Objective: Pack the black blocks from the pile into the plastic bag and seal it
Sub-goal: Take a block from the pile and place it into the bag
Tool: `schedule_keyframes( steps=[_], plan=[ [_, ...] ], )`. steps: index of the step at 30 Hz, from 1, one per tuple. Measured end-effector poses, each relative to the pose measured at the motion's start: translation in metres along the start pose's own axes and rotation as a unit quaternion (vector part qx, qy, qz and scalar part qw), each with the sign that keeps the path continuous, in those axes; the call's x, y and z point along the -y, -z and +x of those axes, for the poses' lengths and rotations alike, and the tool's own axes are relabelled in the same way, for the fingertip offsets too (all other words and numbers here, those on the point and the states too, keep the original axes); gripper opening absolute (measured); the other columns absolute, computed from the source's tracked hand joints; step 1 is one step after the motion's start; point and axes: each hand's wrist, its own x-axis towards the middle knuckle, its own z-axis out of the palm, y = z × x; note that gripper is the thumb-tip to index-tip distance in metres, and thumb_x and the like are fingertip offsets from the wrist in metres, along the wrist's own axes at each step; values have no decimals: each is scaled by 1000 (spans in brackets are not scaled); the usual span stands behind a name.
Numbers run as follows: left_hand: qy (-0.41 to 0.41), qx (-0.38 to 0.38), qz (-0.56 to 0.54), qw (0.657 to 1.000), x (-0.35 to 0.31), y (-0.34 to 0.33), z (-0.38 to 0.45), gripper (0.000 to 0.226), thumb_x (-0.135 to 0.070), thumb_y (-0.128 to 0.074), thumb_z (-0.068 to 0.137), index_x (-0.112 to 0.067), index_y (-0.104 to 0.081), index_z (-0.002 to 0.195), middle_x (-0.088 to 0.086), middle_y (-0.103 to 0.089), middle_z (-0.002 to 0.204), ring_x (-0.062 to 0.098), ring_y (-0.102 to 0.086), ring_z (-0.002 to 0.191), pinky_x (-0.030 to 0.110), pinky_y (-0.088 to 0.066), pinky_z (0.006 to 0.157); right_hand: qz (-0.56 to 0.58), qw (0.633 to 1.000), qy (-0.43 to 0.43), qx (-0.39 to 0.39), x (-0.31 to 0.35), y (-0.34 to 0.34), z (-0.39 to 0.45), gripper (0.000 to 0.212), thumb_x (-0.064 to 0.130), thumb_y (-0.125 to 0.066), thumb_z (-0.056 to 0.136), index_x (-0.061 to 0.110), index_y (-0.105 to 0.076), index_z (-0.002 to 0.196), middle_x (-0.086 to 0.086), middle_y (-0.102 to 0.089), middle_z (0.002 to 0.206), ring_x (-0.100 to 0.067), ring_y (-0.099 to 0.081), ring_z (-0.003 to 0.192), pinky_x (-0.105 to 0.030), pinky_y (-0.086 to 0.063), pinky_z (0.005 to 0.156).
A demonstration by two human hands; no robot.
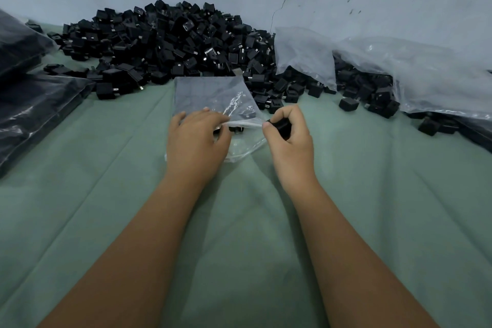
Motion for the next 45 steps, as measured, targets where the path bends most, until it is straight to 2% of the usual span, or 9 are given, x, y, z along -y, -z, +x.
schedule_keyframes(
  steps=[5, 8, 12, 15, 19, 25, 30, 37, 45],
  plan=[
    [55, -9, -38, 998, -2, 0, 3, 23, -24, -54, 95, -27, -71, 110, -7, -72, 107, 9, -58, 110, 43, -23, 113, -118, 992, 43, 28, 4, -2, -2, 36, 28, -59, 76, 42, -31, 95, 15, -49, 59, -8, -44, 48, -30, -37, 49],
    [81, -50, -102, 990, -3, 1, 3, 23, -20, -57, 93, -26, -73, 108, -7, -73, 100, -6, -44, 86, 49, -31, 110, -201, 973, 112, 35, 7, -4, -4, 37, 35, -66, 75, 37, -36, 97, 21, -49, 68, -5, -48, 57, -25, -36, 52],
    [85, -51, -138, 985, -6, 4, 5, 23, -20, -56, 94, -23, -72, 110, -5, -74, 102, 5, -59, 93, 49, -42, 102, -266, 940, 208, 46, 10, -6, -3, 32, 36, -75, 71, 19, -67, 97, 2, -53, 107, -16, -54, 88, -36, -49, 72],
    [81, -18, -110, 990, -4, 4, 6, 22, -24, -59, 93, -25, -72, 110, -7, -74, 103, 17, -65, 98, 41, -46, 96, -414, 887, 200, 45, 6, -7, -1, 30, 44, -69, 75, 21, -72, 94, -8, -44, 137, -24, -35, 119, -37, -31, 100],
    [8, 63, 35, 997, 2, -1, 4, 38, -23, -67, 82, -28, -67, 119, -5, -69, 114, 22, -57, 113, 37, -36, 102, -515, 841, 160, 50, 3, -6, 1, 31, 47, -58, 83, 23, -75, 93, -7, -35, 150, -28, -25, 132, -37, -16, 104],
    [-27, 100, 67, 992, 5, -2, 3, 37, -23, -69, 81, -29, -68, 118, -9, -61, 128, 20, -47, 125, 36, -26, 100, -447, 871, 202, -22, 4, -12, 2, 24, 21, -78, 68, 11, -61, 82, -11, -57, 118, -31, -52, 106, -36, -33, 84],
    [-45, 143, 56, 987, 6, -1, 5, 35, -19, -64, 85, -31, -70, 118, -12, -62, 131, 17, -48, 128, 36, -32, 103, -455, 883, 118, 22, -5, -18, 12, 38, 33, -69, 77, 15, -50, 105, -5, -49, 107, -25, -48, 94, -34, -37, 77],
    [-36, 150, 48, 987, 8, -2, 5, 35, -22, -66, 86, -32, -69, 119, -14, -61, 133, 14, -48, 129, 34, -30, 105, -474, 881, 6, -1, -12, -13, 21, 25, 38, -58, 81, 18, -48, 91, -3, -59, 91, -29, -55, 88, -34, -27, 71],
    [-28, 154, 43, 987, 8, -1, 6, 36, -23, -66, 87, -33, -68, 121, -15, -59, 135, 12, -46, 131, 34, -27, 107, -445, 895, -27, 17, -13, -9, 20, 13, 27, -53, 84, 15, -58, 85, -2, -60, 79, -28, -50, 73, -35, -36, 69]
  ],
)
